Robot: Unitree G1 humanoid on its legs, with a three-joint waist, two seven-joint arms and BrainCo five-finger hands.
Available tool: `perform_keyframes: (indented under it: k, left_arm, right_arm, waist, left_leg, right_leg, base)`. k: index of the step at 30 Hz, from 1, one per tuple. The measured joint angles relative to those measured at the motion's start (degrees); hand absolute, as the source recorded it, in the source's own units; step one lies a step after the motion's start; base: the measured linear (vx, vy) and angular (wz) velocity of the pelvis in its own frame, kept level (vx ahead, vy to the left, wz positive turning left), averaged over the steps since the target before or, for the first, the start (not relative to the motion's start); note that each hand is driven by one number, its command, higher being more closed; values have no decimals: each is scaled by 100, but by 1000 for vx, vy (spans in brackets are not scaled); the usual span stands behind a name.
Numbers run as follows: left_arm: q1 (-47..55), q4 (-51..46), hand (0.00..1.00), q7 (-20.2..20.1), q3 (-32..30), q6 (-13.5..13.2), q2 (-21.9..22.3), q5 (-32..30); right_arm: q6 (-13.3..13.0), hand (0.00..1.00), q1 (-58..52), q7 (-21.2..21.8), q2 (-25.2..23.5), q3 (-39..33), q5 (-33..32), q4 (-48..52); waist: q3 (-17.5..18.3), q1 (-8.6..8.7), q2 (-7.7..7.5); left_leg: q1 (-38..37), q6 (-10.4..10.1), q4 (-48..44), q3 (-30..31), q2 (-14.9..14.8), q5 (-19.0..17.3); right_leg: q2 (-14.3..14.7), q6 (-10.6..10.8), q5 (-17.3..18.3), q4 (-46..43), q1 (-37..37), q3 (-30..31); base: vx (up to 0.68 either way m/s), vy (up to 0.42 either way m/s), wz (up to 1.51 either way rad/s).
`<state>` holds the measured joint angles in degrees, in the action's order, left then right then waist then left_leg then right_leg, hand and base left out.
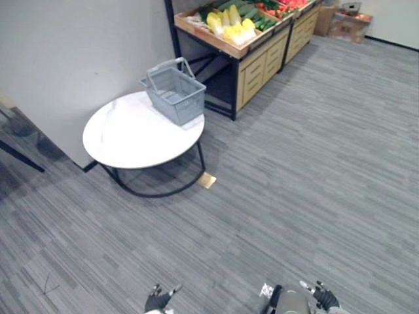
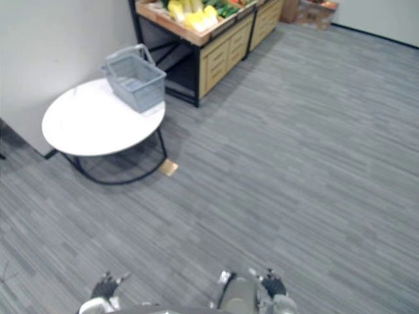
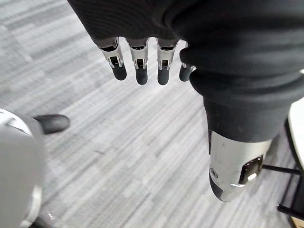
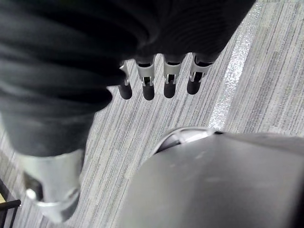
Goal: Pick vegetable in the basket
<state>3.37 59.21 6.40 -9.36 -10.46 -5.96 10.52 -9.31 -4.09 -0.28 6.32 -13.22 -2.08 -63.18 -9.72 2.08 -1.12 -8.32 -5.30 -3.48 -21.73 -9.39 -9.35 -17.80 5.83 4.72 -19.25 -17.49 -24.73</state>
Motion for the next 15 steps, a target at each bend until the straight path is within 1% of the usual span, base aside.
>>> perform_keyframes:
  k: [1,2,3,4,5,6,7,9,10,11,12,13,14,15]
  left_arm:
    - [-119,65,0,11,-12,-29,118,3]
    - [-138,158,0,-6,35,-24,286,14]
    - [-138,156,0,2,46,-24,376,25]
    - [-130,162,0,10,53,-26,396,24]
    - [-93,171,0,24,51,-32,404,14]
    - [-65,187,0,44,37,-35,395,-5]
    - [-57,208,0,63,31,-34,399,-6]
    - [15,250,0,110,30,-26,404,-6]
    - [42,245,0,133,42,-21,435,-9]
    - [28,242,0,176,39,-18,405,-11]
    - [29,241,0,193,36,-14,390,-9]
    - [25,239,0,219,-9,-12,356,-4]
    - [0,230,0,217,-13,-16,347,-3]
    - [-14,229,0,216,-16,-16,347,-3]
  right_arm:
    - [49,0,6,-15,41,-51,15,-61]
    - [80,0,113,-47,70,-216,105,-29]
    - [69,0,172,-71,108,-393,214,22]
    - [91,0,158,-75,124,-437,216,19]
    - [118,0,160,-78,166,-424,219,20]
    - [111,0,182,-68,178,-422,225,66]
    - [111,0,197,-64,181,-422,225,79]
    - [111,0,224,-55,156,-415,224,55]
    - [113,0,178,-56,183,-386,220,-9]
    - [126,0,124,-57,222,-352,218,-81]
    - [130,0,88,-60,231,-313,214,-81]
    - [134,0,12,-78,242,-193,210,-80]
    - [133,0,46,-112,244,-150,210,-77]
    - [133,0,67,-141,276,-154,210,-77]
  waist:
    - [-73,18,38]
    - [-104,-76,201]
    - [-190,-20,253]
    - [-192,-23,279]
    - [-183,-66,320]
    - [-154,-73,367]
    - [-148,-80,377]
    - [-140,-65,332]
    - [-135,-47,338]
    - [-136,-52,375]
    - [-139,-49,369]
    - [-184,-63,292]
    - [-187,-75,286]
    - [-185,-72,293]
  left_leg:
    - [-132,-284,120,58,-37,-58]
    - [-173,-397,217,31,-12,-11]
    - [-265,-369,245,19,94,156]
    - [-395,-383,297,-107,66,143]
    - [-597,-382,449,-103,-1,144]
    - [-681,-384,418,-99,-63,148]
    - [-666,-385,305,-98,-109,148]
    - [-279,-398,-605,60,-298,139]
    - [249,-445,-1710,270,-542,182]
    - [778,-665,-2848,451,-829,490]
    - [952,-715,-3265,490,-942,739]
    - [1173,-699,-3940,453,-1147,1285]
    - [1447,-652,-4591,284,-1308,1142]
    - [1599,-594,-4847,167,-1335,963]
  right_leg:
    - [130,-351,-596,219,132,-29]
    - [188,-297,-450,110,98,-112]
    - [81,-271,-20,-420,2,-37]
    - [57,-302,215,-694,-19,-35]
    - [76,-318,573,-1050,-17,-41]
    - [111,-357,833,-1240,-7,-33]
    - [137,-365,900,-1267,17,-33]
    - [183,-358,1002,-1137,209,-114]
    - [223,-361,1003,-929,425,-238]
    - [263,-395,994,-813,692,-407]
    - [250,-413,1002,-806,817,-480]
    - [251,-457,1051,-692,1119,-535]
    - [250,-444,1052,-469,1382,-549]
    - [246,-424,1040,-330,1492,-548]
  base:
    - [293,-174,17]
    - [382,-208,14]
    - [324,-122,2]
    - [285,-157,20]
    - [292,-213,3]
    - [261,-221,-4]
    - [243,-220,-4]
    - [217,-186,12]
    - [254,-148,36]
    - [266,-115,37]
    - [303,-72,33]
    - [311,-33,18]
    - [309,-10,11]
    - [276,43,2]
